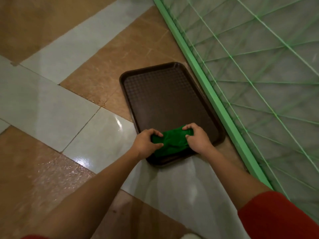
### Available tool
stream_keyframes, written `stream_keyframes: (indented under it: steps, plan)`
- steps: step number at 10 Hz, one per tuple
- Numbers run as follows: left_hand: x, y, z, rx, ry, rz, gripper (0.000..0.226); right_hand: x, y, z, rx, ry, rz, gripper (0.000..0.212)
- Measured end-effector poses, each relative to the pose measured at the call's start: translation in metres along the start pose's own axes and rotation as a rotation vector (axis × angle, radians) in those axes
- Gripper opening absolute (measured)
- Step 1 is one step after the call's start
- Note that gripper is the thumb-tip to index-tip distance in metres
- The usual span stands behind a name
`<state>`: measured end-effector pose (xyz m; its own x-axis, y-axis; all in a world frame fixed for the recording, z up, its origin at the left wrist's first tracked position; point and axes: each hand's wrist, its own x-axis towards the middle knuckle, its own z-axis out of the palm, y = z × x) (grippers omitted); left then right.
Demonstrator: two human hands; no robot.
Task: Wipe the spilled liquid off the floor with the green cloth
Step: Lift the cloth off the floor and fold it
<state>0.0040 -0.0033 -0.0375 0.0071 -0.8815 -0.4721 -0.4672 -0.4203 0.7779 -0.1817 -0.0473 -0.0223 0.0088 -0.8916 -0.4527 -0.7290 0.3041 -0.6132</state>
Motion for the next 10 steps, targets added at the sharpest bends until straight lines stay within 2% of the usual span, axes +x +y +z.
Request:
stream_keyframes:
  steps: [1, 2, 3, 4, 5, 7, 8, 10]
  plan:
    - [0.002, -0.002, 0.008, 0.259, 0.073, 0.053, 0.024, -0.002, 0.01, 0.008, -0.201, -0.012, -0.047, 0.03]
    - [0.0, -0.001, 0.012, 0.41, 0.126, 0.109, 0.031, -0.005, 0.013, 0.009, -0.345, 0.04, -0.093, 0.029]
    - [-0.005, 0.003, 0.012, 0.617, 0.209, 0.257, 0.035, -0.01, 0.007, 0.008, -0.554, 0.137, -0.233, 0.033]
    - [-0.01, 0.003, 0.012, 0.779, 0.239, 0.42, 0.031, -0.015, -0.001, 0.014, -0.583, 0.156, -0.41, 0.029]
    - [-0.014, -0.001, 0.013, 0.847, 0.151, 0.422, 0.032, -0.017, 0.0, 0.021, -0.588, 0.021, -0.388, 0.027]
    - [-0.012, 0.005, 0.002, 0.87, 0.051, 0.389, 0.035, -0.016, -0.009, 0.02, -0.635, -0.053, -0.323, 0.029]
    - [-0.02, 0.004, -0.006, 0.828, 0.147, 0.424, 0.036, -0.02, -0.018, 0.019, -0.696, -0.08, -0.322, 0.029]
    - [-0.034, 0.003, -0.029, 0.711, 0.303, 0.374, 0.036, -0.025, -0.044, 0.022, -0.618, -0.047, -0.389, 0.029]
